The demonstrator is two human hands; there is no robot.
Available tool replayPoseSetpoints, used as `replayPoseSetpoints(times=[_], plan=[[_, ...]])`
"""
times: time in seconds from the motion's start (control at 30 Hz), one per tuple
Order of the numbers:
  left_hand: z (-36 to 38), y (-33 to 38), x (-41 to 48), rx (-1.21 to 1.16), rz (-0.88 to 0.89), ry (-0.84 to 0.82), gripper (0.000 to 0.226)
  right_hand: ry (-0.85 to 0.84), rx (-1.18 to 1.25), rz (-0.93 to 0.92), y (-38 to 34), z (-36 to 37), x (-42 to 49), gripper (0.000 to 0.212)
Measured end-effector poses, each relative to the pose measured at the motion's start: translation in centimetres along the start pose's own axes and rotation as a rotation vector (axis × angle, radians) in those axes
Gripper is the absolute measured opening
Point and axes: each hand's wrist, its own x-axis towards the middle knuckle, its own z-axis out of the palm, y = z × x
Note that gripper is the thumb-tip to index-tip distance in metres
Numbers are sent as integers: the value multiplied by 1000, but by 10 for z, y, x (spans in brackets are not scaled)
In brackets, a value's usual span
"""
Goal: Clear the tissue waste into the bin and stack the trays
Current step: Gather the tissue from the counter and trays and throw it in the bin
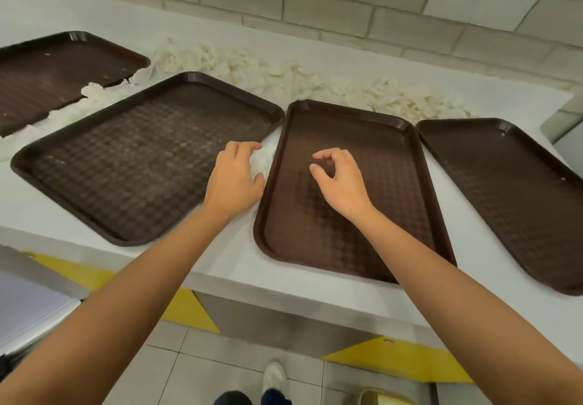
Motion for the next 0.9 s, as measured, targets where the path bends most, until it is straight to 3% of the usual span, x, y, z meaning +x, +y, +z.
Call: replayPoseSetpoints(times=[0.53, 0.7, 0.9], plan=[[17, -2, 35, 316, 162, -234, 46, -2, 8, 45, -1, 17, 44, 19], [5, 4, 53, 319, 148, -167, 49, -1, 6, 45, -3, 19, 57, 17], [0, 7, 79, 67, -8, -89, 17, -17, 21, 16, -1, 20, 77, 17]])
